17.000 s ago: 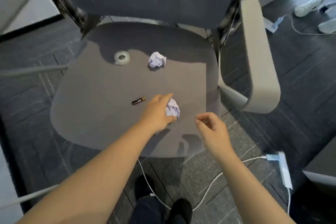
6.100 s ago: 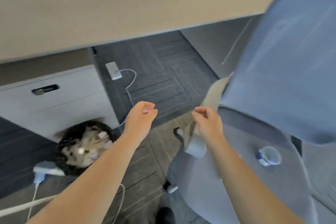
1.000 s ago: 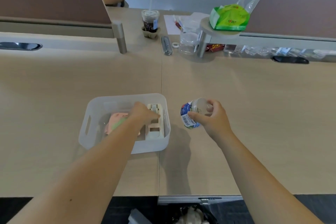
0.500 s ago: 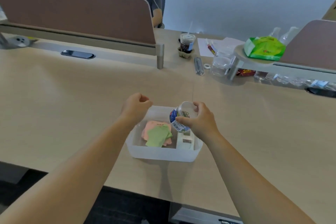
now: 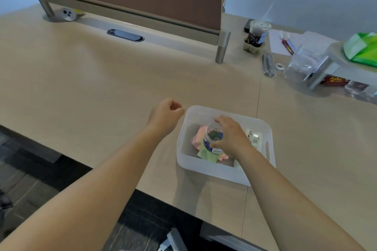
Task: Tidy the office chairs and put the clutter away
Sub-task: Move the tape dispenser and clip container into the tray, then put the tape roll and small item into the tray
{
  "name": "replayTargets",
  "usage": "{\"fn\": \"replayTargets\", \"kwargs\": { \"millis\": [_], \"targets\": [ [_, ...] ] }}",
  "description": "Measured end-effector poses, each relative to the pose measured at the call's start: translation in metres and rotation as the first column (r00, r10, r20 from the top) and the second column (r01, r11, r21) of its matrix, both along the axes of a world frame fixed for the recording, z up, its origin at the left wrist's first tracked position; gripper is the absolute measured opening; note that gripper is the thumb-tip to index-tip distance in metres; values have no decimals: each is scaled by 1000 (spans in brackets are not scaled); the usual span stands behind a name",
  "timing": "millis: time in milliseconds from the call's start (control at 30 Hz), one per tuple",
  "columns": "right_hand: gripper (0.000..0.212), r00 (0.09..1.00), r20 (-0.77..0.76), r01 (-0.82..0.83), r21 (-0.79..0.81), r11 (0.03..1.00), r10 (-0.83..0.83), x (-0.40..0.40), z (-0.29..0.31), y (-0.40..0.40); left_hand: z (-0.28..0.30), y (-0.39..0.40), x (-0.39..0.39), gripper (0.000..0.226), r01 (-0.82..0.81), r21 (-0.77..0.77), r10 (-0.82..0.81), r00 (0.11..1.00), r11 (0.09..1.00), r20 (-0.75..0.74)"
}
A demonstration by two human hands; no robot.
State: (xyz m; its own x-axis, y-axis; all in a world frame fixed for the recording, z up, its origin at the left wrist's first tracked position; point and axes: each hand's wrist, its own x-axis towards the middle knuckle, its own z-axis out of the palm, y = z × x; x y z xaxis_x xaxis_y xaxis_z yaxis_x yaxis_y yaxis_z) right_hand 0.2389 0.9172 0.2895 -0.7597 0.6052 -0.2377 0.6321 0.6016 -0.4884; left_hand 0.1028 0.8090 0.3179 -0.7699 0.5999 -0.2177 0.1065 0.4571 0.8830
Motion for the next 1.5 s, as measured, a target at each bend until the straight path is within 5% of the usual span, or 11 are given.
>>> {"fn": "replayTargets", "kwargs": {
  "millis": [167,333,700,900,1100,1300,1500],
  "targets": [
    [45,974,-198,122,63,990,-108,9,27,-7,12,-5,17,22,13,33,-12,1000,999,-3],
    [26,920,-367,149,1,989,-138,27,64,-28,39,-26,43,10,19,73,-15,999,997,-45],
    [14,848,-503,-228,-63,972,166,47,131,-179,104,-213,111,24,-261,99,278,922,960,-269],
    [7,789,-522,-439,-108,892,324,30,132,-282,113,-342,129,16,-505,74,502,810,860,-302],
    [21,689,-527,-634,-107,766,497,12,135,-380,115,-460,150,5,-688,31,663,686,725,-299],
    [20,640,-472,-727,-118,676,606,-14,124,-485,105,-571,158,3,-818,11,783,547,575,-296],
    [24,629,-430,-758,-153,635,647,-45,104,-602,80,-686,140,8,-850,-30,825,519,526,-223]
  ]
}}
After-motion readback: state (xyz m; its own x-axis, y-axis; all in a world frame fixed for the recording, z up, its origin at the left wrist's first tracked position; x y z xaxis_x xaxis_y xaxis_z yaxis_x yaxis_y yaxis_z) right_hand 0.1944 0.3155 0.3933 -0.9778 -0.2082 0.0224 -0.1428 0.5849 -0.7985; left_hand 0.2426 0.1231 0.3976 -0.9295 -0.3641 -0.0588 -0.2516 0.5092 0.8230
